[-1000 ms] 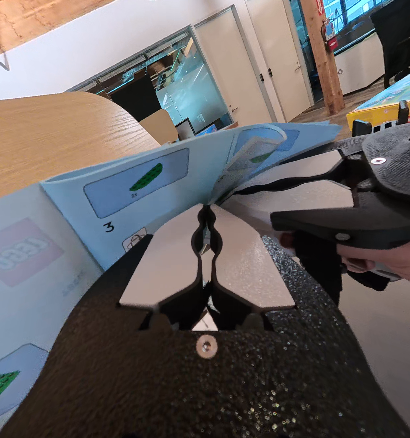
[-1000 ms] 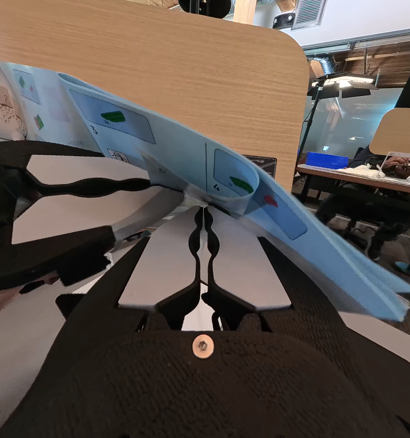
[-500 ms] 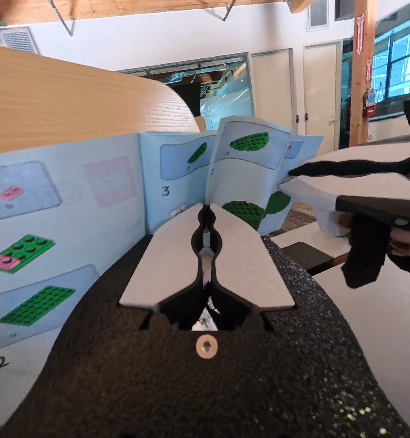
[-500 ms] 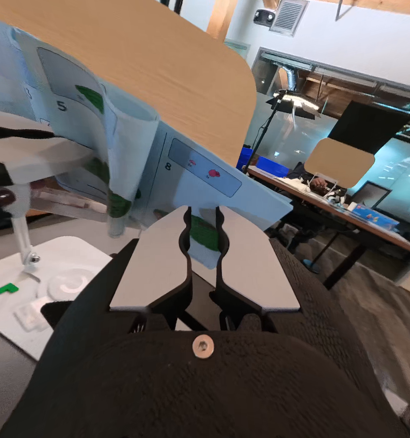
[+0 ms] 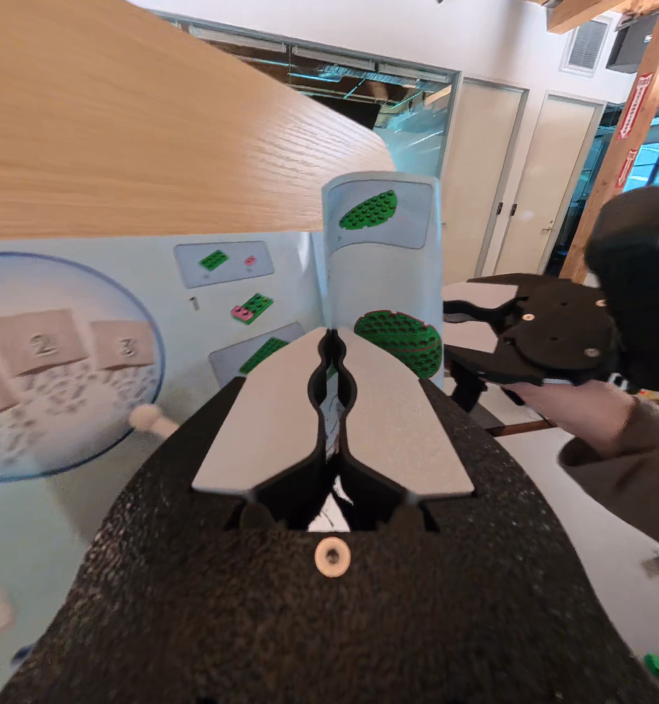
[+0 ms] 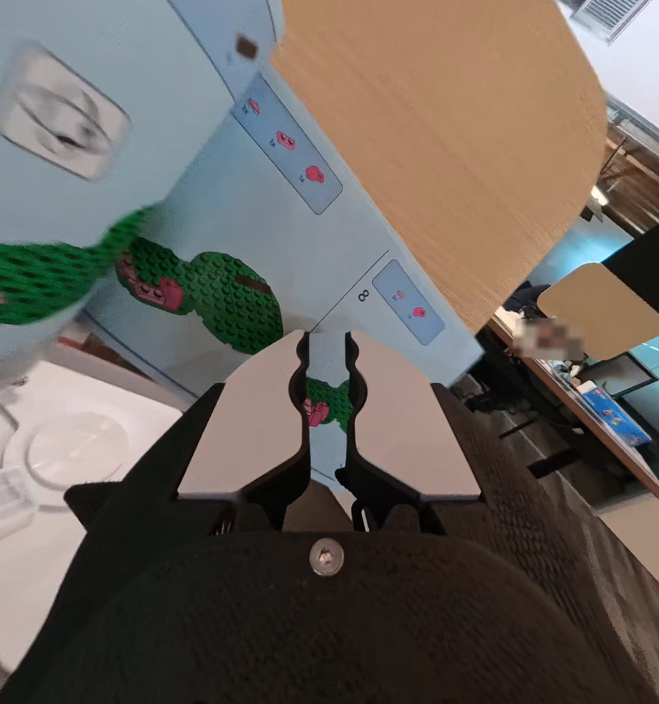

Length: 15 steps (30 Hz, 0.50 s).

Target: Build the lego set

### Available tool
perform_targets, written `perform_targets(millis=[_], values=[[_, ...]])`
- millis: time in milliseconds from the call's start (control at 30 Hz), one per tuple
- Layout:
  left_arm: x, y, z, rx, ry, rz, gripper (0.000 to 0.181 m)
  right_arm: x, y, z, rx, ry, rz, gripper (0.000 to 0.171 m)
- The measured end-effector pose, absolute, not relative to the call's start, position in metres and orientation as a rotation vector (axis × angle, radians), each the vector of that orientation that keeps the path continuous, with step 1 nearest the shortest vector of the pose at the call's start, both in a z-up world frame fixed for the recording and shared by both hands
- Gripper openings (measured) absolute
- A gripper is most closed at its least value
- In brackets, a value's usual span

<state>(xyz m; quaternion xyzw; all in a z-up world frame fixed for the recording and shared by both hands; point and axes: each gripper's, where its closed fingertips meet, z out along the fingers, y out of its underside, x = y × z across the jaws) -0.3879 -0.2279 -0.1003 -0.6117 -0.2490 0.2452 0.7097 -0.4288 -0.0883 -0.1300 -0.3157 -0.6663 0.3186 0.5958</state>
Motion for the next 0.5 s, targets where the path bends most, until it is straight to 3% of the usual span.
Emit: perform_targets(millis=[133,400,500], values=[[-0.379,-0.252,-0.1,-1.353,-0.601,0.514,0.0,-0.439,-0.088,-0.121,-0.708,-1.454,0.738,0.01],[-0.381,-0.264,-0.115,-1.396,-0.653,0.447,0.0,-0.427,-0.099,-0.109,-0.538,-1.497,0.75,0.021],[-0.383,-0.264,-0.118,-1.397,-0.658,0.435,0.0,-0.405,-0.11,-0.117,-0.386,-1.618,0.778,0.042]])
